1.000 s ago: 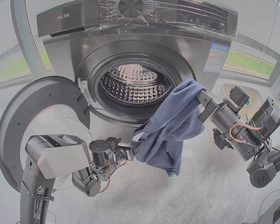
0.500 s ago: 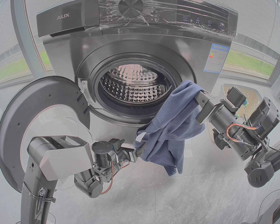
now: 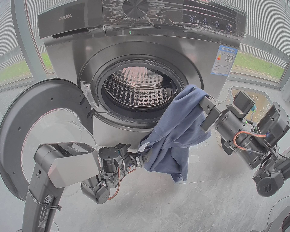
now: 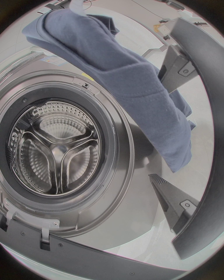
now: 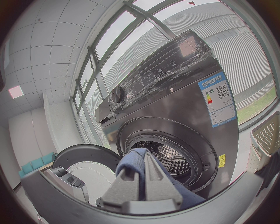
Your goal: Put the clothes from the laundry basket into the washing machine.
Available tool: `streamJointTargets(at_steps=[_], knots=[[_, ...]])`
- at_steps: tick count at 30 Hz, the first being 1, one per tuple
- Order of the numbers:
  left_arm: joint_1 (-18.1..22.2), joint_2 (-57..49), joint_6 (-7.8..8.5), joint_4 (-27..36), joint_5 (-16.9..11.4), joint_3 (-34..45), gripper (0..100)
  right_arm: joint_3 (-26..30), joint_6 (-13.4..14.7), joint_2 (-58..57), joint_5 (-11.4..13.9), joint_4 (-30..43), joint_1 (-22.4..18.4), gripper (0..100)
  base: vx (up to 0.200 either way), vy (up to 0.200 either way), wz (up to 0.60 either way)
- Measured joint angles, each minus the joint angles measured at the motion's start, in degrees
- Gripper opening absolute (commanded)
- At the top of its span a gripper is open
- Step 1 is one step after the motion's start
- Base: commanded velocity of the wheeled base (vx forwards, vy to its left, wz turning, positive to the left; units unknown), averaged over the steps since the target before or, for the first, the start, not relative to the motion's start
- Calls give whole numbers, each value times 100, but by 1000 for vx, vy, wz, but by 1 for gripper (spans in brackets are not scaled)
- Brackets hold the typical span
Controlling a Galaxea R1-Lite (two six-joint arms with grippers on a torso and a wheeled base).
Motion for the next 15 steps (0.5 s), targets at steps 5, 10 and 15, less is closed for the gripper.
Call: streamJointTargets(at_steps=[5,10,15], knots=[[49,71,-5,-2,4,-88,0,0,9,0,-2,0,5,0,0,0,0],[62,115,-7,0,2,-146,0,2,11,0,0,0,6,0,0,0,0],[71,88,-5,0,13,-177,0,9,13,-2,0,-2,5,0,0,0,0]])
